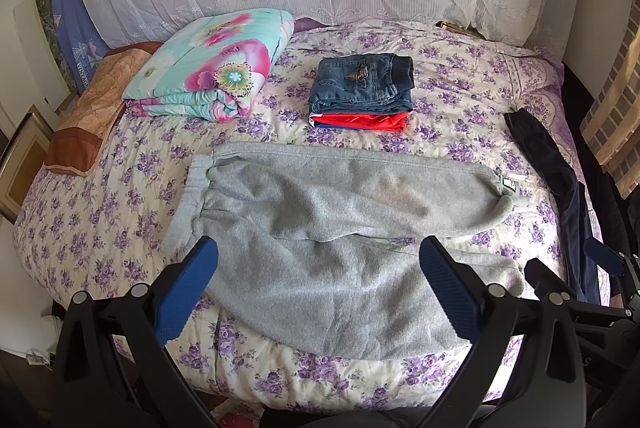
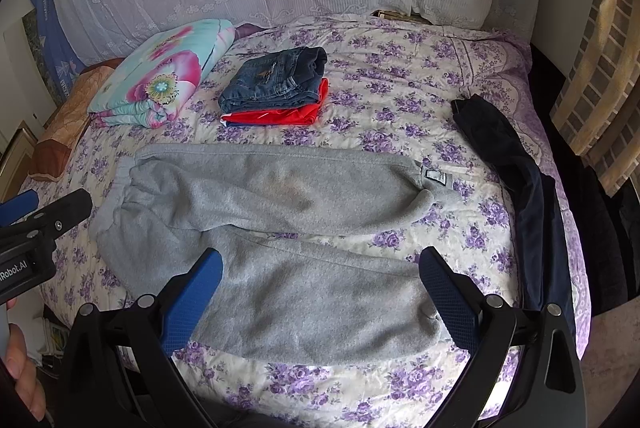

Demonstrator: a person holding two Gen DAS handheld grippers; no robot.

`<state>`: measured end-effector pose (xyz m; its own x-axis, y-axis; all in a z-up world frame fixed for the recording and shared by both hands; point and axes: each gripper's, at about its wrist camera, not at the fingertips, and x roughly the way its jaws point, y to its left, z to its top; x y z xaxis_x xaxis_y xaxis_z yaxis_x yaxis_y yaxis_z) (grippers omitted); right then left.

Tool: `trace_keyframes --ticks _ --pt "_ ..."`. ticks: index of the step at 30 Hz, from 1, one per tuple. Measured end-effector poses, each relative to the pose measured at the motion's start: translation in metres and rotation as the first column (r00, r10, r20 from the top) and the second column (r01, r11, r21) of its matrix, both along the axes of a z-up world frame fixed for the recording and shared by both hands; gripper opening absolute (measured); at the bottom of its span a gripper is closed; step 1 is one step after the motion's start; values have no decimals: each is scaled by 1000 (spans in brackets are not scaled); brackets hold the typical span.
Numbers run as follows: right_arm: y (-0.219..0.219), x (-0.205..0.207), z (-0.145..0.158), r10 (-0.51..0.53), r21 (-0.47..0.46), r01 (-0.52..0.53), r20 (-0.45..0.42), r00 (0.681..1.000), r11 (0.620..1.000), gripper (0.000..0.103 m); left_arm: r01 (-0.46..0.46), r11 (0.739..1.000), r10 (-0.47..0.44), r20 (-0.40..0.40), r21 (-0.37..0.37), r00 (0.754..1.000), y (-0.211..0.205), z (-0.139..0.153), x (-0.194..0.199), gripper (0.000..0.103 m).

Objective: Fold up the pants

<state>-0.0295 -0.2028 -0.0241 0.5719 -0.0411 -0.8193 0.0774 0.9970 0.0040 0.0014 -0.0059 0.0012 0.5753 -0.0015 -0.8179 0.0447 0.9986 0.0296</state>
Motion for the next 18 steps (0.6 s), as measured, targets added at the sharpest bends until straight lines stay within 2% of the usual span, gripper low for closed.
trace_keyframes --ticks 18 --pt "-1 1 -1 -2 2 2 -2 1000 1000 99 -1 1000 1 0 1 1000 0 0 0 98"
